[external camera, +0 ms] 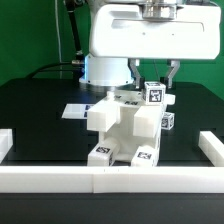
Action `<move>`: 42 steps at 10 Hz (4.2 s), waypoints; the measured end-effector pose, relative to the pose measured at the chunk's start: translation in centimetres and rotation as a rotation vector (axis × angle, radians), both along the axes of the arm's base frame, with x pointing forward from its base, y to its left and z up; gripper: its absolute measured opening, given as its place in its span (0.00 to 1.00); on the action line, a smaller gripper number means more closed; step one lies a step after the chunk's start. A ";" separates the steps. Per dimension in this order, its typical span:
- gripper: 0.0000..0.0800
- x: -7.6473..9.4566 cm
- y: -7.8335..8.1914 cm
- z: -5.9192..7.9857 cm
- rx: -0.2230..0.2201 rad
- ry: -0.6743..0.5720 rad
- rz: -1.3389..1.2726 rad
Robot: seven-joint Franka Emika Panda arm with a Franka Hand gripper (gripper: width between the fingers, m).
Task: Assemble chair
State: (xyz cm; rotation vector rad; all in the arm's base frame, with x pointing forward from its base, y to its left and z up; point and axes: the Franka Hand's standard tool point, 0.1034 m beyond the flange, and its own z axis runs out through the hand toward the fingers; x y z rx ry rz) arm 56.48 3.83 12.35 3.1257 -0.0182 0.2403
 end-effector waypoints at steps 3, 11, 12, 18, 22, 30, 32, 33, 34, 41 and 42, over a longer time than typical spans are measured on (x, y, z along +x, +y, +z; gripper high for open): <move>0.36 0.1 0.1 -0.1 0.056 -0.009 -0.349; 0.36 0.3 0.3 0.0 0.211 -0.013 -1.070; 0.36 0.4 0.3 0.0 0.215 -0.013 -1.088; 0.77 0.6 0.6 0.1 0.141 -0.015 -0.724; 0.81 0.6 0.5 0.0 0.084 -0.017 -0.373; 0.79 0.6 -0.8 0.0 -0.033 -0.015 0.186; 0.58 0.6 -0.8 -0.1 -0.028 -0.014 0.153; 0.35 0.6 -0.8 -0.1 -0.028 -0.014 0.153; 0.35 0.6 -0.8 -0.1 -0.025 -0.015 0.134; 0.36 0.8 -0.4 -0.1 0.098 -0.023 -0.578; 0.36 0.8 -0.4 -0.1 0.108 -0.023 -0.641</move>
Offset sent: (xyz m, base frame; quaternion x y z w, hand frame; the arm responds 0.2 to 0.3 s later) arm -0.0057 -0.0059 -0.0105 -0.0429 0.0045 0.2112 0.9765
